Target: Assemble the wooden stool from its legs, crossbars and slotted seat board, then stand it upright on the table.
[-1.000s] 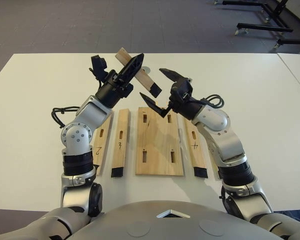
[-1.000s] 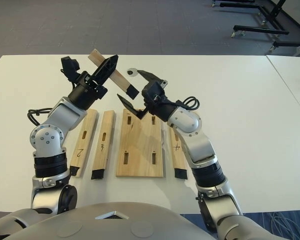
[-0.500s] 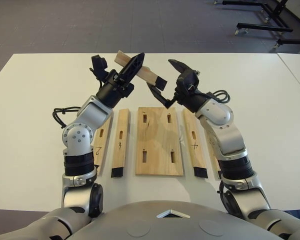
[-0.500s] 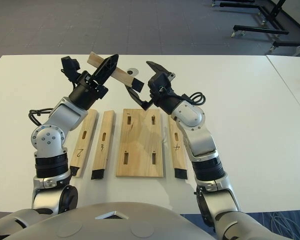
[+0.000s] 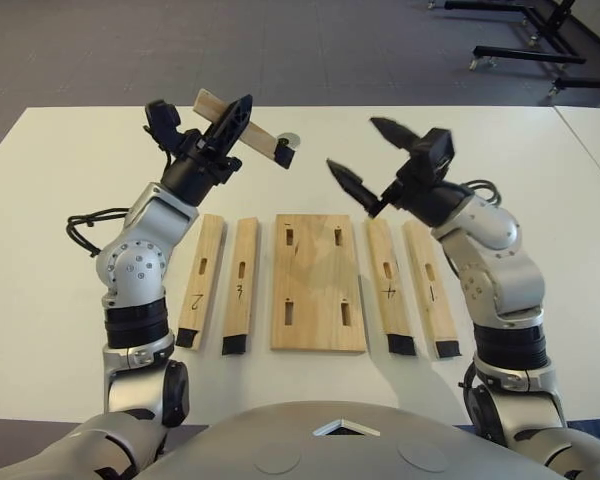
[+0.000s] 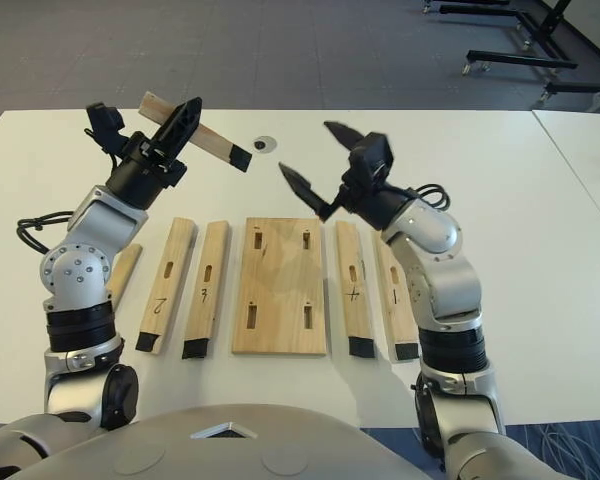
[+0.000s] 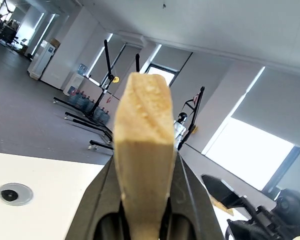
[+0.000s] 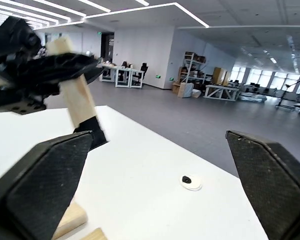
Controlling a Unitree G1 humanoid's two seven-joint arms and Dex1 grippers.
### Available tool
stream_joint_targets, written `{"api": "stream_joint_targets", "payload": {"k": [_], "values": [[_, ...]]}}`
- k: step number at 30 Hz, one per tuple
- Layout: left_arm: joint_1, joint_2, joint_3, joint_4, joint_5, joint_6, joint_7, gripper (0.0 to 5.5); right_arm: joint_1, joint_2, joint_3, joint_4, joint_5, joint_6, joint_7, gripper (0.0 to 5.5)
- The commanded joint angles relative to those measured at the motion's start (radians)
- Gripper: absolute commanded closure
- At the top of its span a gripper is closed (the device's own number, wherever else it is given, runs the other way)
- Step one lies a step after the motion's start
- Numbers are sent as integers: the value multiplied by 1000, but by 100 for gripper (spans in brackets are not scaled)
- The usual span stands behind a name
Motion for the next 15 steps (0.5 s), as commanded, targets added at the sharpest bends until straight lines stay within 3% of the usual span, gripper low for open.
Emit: {"api": "stream_joint_targets", "payload": {"k": [1, 5, 11, 15], "values": [[101, 88, -14, -82, 144, -91, -66, 511, -2, 67, -34, -47, 27, 25, -112, 135], [196, 127, -71, -145, 295, -166, -83, 511, 19, 129, 3, -27, -95, -14, -260, 217], [366, 124, -25, -226, 440, -258, -1, 511, 18, 163, -4, -52, -161, -11, -376, 220], [471, 99, -55, -262, 517, -335, 2, 511, 34, 198, 19, -55, -198, -28, -427, 220]]}}
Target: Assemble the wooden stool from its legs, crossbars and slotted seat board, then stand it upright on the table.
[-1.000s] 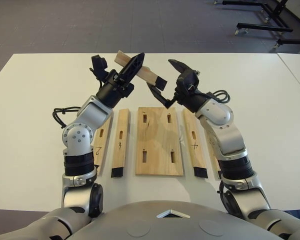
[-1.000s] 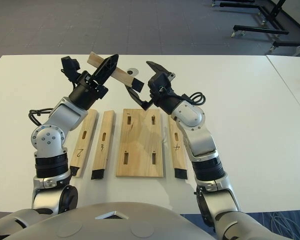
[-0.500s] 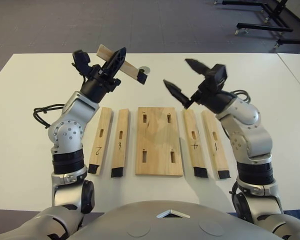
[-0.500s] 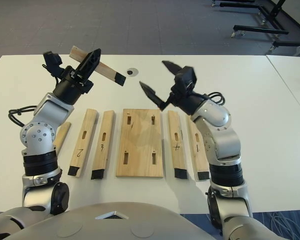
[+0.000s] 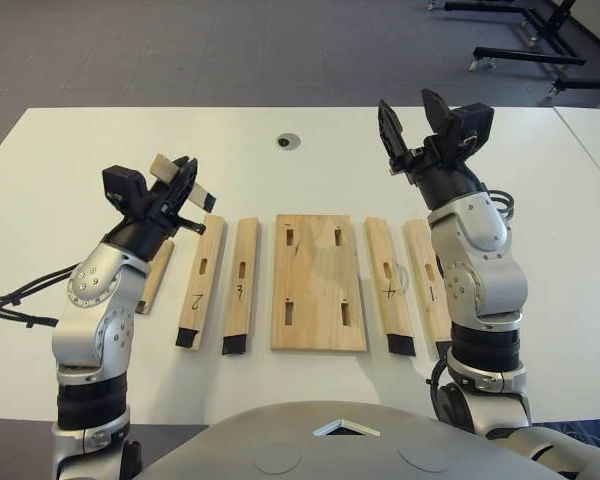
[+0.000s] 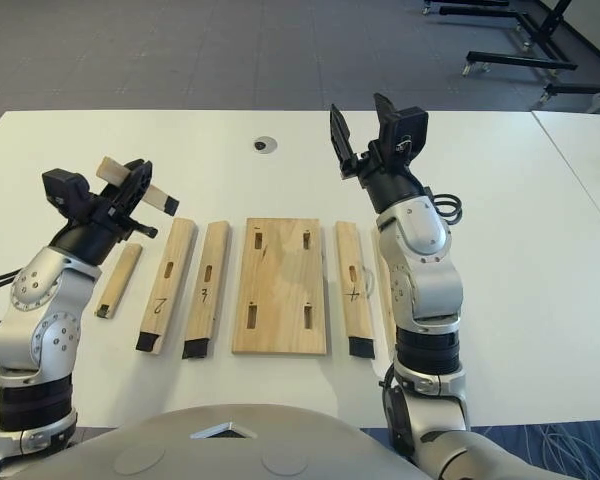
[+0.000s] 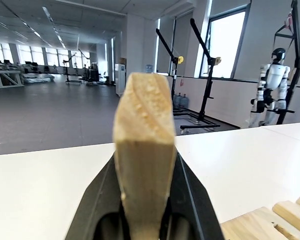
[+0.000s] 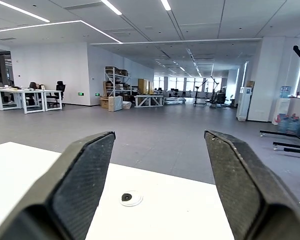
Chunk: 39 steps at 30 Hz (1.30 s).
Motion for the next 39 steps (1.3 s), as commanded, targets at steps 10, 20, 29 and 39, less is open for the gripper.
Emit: {"api": "stream_joint_targets", "payload": {"k": [10, 20, 29, 39], "values": [[203, -63, -17, -146, 119, 33, 149, 511, 29, 32, 74, -8, -121, -7, -65, 220], [294, -108, 22, -171, 8, 124, 156, 511, 35, -9, 124, 26, -237, 19, -52, 220], [292, -154, 7, -223, -20, 155, 211, 511, 35, -28, 157, 36, -267, 21, -16, 220], [282, -153, 5, -233, -36, 236, 255, 511, 32, -32, 152, 38, -267, 28, -2, 220]]}}
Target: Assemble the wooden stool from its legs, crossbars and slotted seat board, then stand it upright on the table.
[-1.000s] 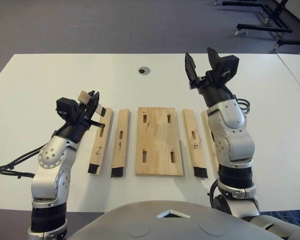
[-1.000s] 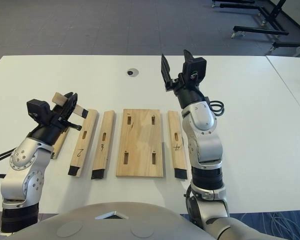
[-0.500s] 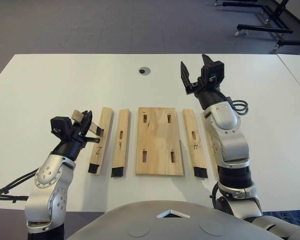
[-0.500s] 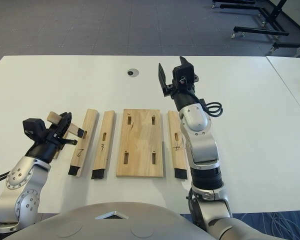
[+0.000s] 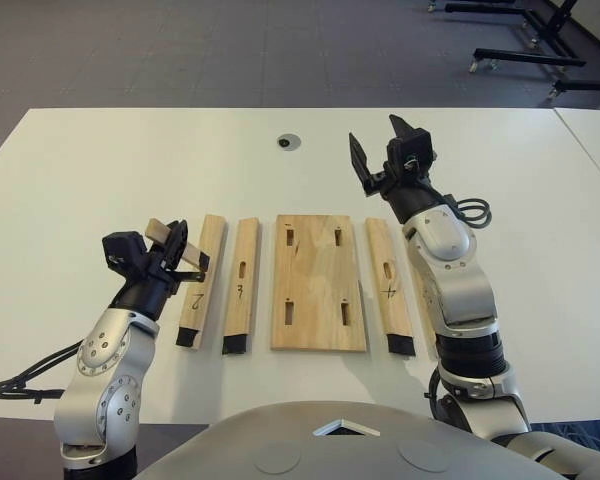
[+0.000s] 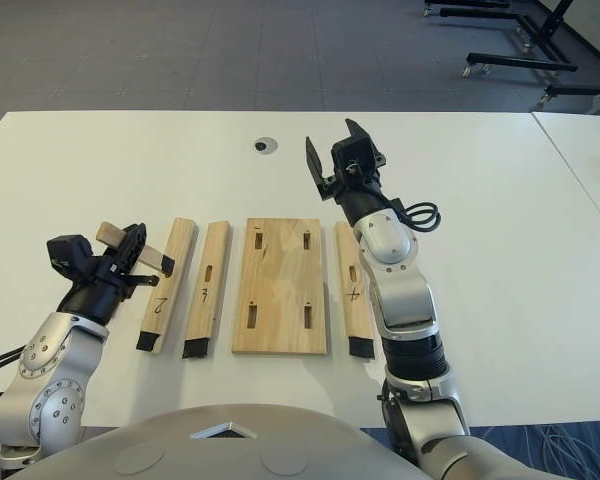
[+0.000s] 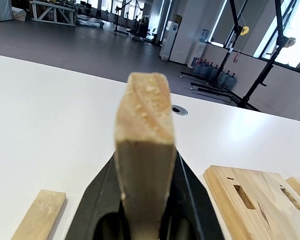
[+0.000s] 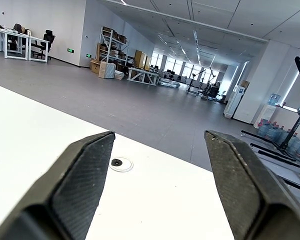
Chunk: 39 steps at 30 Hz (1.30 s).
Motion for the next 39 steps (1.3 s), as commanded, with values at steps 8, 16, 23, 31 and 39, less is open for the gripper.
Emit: {"api": "stream_joint_targets", "payload": {"k": [8, 16, 23, 31, 39], "values": [[-47, 6, 10, 12, -6, 52, 37, 511, 2, -12, -32, 17, 8, 22, 21, 220], [-34, 7, 3, 8, 0, 77, 42, 511, -10, -9, -58, 26, 15, 31, 26, 220], [-42, 13, -1, 15, 16, 91, 48, 511, -8, 2, -63, 12, 30, 26, 32, 220], [-50, 12, -4, 27, 46, 89, 54, 511, -15, 8, -63, 9, 47, 19, 38, 220], [-43, 8, -20, 38, 67, 114, 61, 511, -30, 3, -61, 19, 50, 18, 42, 220]]}}
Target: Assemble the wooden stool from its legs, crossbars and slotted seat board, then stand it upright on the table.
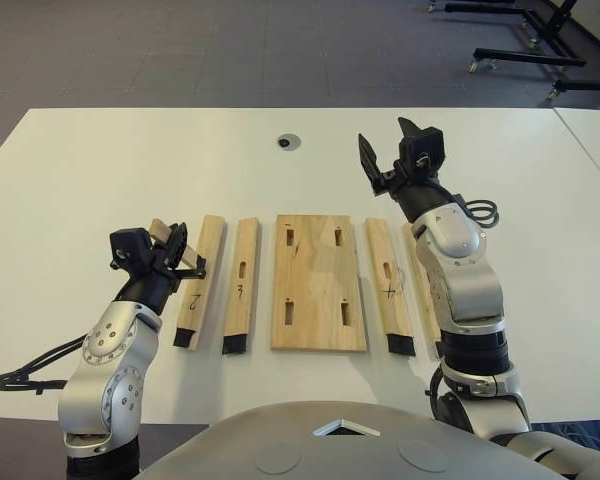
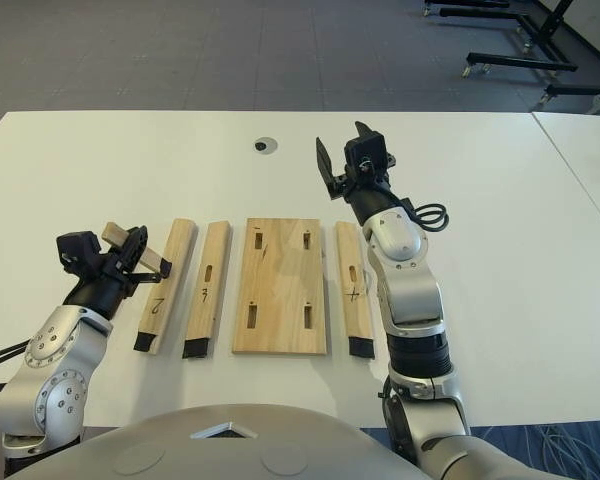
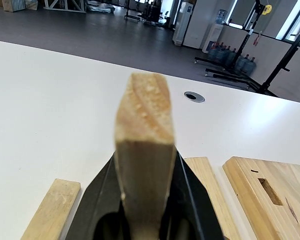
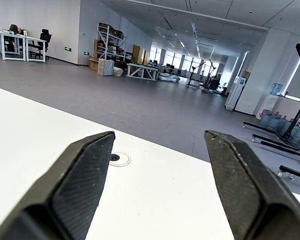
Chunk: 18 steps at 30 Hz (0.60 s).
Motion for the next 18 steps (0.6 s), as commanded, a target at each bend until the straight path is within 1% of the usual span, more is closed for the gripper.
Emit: {"api": "stream_joint_targets", "payload": {"k": [1, 6, 10, 18], "values": [[4, 7, -16, 21, 16, 36, 5, 511, -24, 1, 0, 1, 6, -1, 7, 220], [-4, 39, -50, 42, 66, 55, 1, 511, -32, -1, -1, 5, 5, -4, 9, 220], [-10, 72, -87, 63, 97, 116, 1, 511, -32, -7, -5, 6, 2, -8, 10, 220], [-21, 73, -86, 72, 97, 137, -5, 511, -36, -11, -14, 11, 0, -12, 7, 220]]}}
